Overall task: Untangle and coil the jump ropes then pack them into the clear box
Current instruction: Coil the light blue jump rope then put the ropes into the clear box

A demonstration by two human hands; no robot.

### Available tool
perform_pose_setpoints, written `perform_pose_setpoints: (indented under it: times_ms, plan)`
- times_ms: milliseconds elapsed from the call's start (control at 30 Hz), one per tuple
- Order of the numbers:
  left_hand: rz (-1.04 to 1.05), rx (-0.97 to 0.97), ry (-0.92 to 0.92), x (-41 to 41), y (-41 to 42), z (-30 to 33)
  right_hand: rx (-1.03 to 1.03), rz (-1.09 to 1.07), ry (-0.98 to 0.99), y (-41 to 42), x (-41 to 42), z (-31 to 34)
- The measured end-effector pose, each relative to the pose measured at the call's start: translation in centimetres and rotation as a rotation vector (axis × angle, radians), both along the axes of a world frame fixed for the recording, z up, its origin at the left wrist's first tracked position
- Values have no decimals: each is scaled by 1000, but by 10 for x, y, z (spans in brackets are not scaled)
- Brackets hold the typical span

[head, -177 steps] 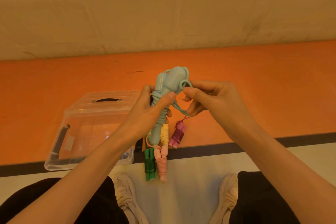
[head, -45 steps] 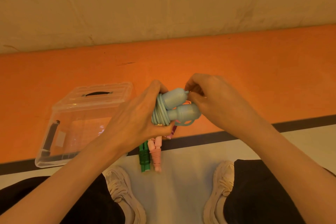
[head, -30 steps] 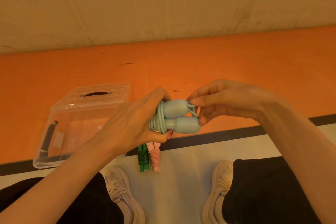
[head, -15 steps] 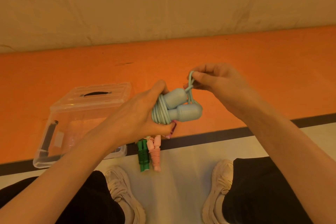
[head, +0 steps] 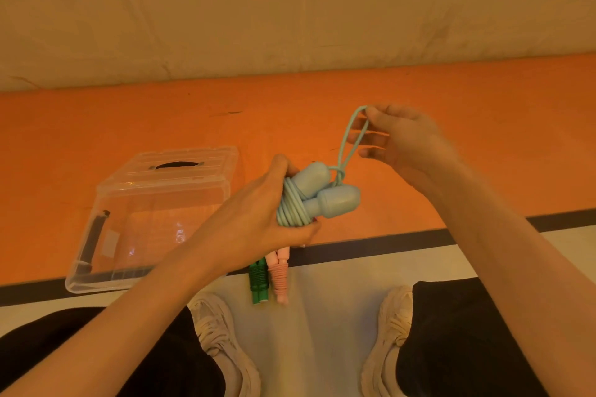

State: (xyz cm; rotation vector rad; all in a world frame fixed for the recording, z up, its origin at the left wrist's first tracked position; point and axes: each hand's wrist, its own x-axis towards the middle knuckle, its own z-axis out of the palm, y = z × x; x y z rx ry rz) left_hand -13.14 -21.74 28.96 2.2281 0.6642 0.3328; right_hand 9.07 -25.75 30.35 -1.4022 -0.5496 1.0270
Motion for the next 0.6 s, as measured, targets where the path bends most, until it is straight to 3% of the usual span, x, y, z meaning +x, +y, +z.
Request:
perform_pose_setpoints:
  times_ms: [167, 333, 500, 600]
  plan:
    - [97, 80, 73, -1, 1, -8, -77, 146, 179, 1, -6, 2]
    - [154, 46, 49, 5, 6, -12, -174, 383, -138, -8, -19, -6]
    - [149, -62, 26, 10, 8, -15, -116, 253, -369, -6, -26, -6]
    - [117, -270, -9, 14, 9, -10, -100, 184, -410, -3, -28, -3]
